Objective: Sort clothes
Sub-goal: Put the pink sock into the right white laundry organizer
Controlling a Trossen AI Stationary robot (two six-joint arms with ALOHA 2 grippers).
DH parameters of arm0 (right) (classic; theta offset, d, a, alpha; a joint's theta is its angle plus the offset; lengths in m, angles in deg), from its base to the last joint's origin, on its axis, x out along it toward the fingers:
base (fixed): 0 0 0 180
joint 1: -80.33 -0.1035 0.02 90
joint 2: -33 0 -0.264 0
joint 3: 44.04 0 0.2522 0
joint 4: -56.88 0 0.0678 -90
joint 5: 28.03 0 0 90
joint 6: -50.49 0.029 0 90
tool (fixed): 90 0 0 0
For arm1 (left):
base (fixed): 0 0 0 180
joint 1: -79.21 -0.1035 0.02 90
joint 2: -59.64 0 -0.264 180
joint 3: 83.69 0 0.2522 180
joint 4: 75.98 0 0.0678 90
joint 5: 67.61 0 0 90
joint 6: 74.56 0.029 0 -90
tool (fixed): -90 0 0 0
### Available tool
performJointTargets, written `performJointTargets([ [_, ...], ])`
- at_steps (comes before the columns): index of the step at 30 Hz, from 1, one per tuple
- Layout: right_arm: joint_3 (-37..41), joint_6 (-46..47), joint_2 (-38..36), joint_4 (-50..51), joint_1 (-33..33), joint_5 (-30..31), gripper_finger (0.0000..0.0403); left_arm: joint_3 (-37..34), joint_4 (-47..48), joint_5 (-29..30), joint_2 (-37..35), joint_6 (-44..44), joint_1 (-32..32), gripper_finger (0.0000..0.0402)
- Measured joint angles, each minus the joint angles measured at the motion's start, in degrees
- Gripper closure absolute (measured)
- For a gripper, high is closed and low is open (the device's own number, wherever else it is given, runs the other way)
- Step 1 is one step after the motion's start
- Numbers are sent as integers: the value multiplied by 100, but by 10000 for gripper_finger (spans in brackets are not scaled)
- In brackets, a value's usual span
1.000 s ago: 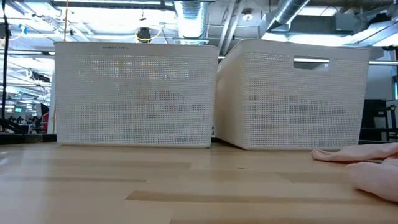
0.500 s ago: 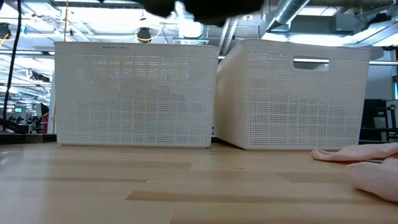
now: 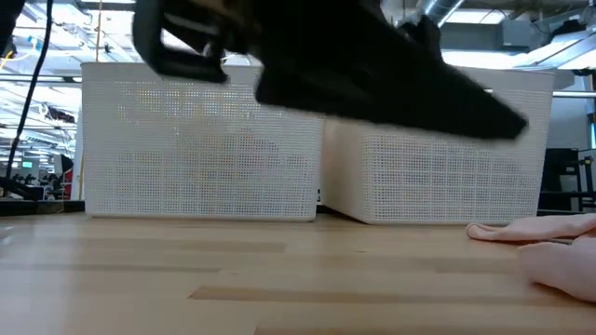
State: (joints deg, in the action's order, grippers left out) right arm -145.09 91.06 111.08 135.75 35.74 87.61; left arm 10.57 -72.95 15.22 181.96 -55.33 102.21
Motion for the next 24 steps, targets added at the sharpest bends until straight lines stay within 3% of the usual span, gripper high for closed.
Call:
performJointTargets([
  [13,1362,673,2,-1285,-355,1,223,580,19,-2,845,-127,-144,195],
  [24,2275,912,2,-2100,-417,1,223,736,-27,-259,1080,-173,-177,197],
])
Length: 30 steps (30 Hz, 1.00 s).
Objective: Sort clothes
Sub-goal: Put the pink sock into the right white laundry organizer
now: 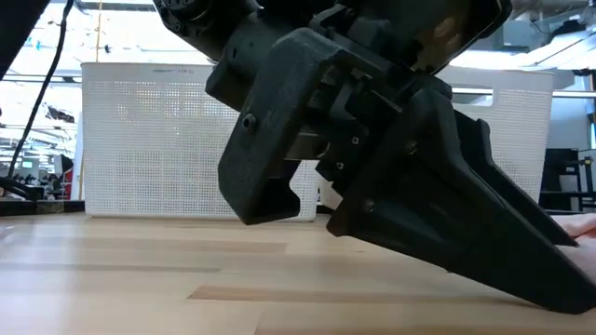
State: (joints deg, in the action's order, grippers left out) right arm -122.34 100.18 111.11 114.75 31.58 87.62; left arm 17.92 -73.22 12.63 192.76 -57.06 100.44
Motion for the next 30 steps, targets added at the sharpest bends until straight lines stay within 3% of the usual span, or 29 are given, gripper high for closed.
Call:
performJointTargets([
  [5,268,29,-1,-306,15,25,223,0,-35,-42,11,3,2,233],
  [13,396,128,0,-544,13,189,223,0,-28,-41,13,190,4,386],
  [21,396,103,0,-743,13,275,223,0,190,242,-65,465,9,399],
  [26,396,-9,0,-874,13,324,223,-11,1221,802,-490,806,0,400],
  [30,396,-330,0,-1090,-2,710,223,-11,2006,1313,-1021,1070,-4,401],
])
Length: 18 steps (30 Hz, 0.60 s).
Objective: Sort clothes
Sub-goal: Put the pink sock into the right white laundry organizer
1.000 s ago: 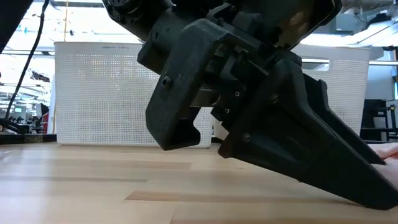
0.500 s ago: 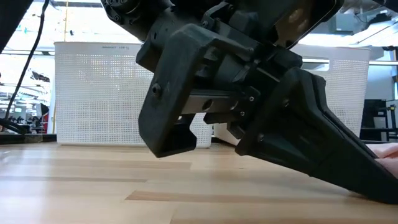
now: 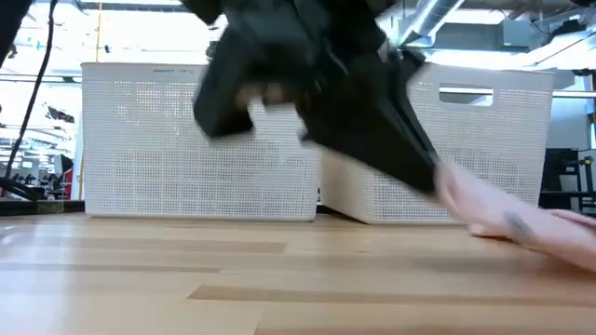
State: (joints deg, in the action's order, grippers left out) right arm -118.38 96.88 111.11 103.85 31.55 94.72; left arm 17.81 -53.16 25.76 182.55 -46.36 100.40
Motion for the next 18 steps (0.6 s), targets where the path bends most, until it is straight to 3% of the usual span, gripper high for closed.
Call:
performJointTargets([
  [8,-2,-502,0,-115,22,489,223,0,1163,858,-1223,386,-15,401],
  [18,-9,-1692,621,-775,543,618,223,0,1884,956,-2481,269,-338,401],
])
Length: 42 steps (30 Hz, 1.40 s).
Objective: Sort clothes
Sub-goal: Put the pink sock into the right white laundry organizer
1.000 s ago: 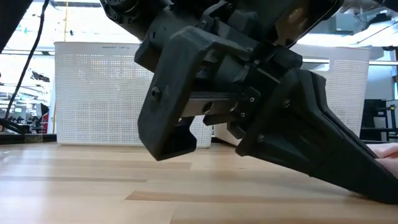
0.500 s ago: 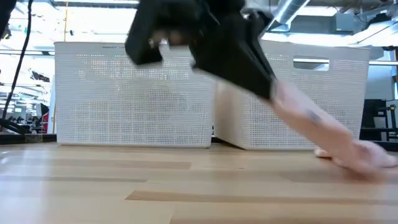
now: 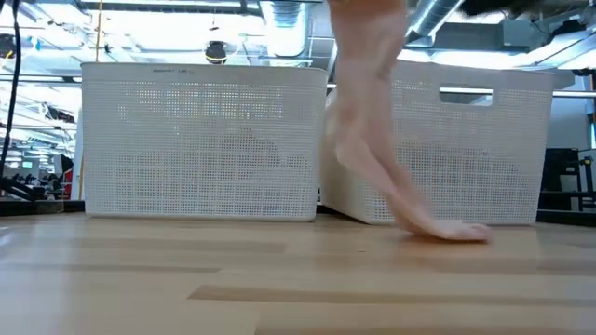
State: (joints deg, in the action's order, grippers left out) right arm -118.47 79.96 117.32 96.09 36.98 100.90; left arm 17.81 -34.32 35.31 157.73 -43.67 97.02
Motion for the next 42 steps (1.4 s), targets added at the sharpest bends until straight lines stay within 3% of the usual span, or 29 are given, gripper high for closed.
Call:
performJointTargets([
  [7,2,-545,585,-462,683,8,215,0,235,-50,-600,-103,-167,401],
  [18,2,-1292,974,-1494,1691,21,139,0,613,-57,-1216,-371,-403,401],
  [24,2,-2287,972,-2845,1901,-240,135,0,644,-57,-1312,-316,-406,401],
  [28,1,-2547,972,-3423,2049,-903,137,0,768,-55,-1328,-312,-406,401],
  [35,-2,-2450,1058,-3480,2200,-954,161,0,841,-52,-1328,-338,-406,401],
  [42,6,-2174,1402,-3402,2288,-1060,221,3,825,-46,-1376,-312,-406,401],
])
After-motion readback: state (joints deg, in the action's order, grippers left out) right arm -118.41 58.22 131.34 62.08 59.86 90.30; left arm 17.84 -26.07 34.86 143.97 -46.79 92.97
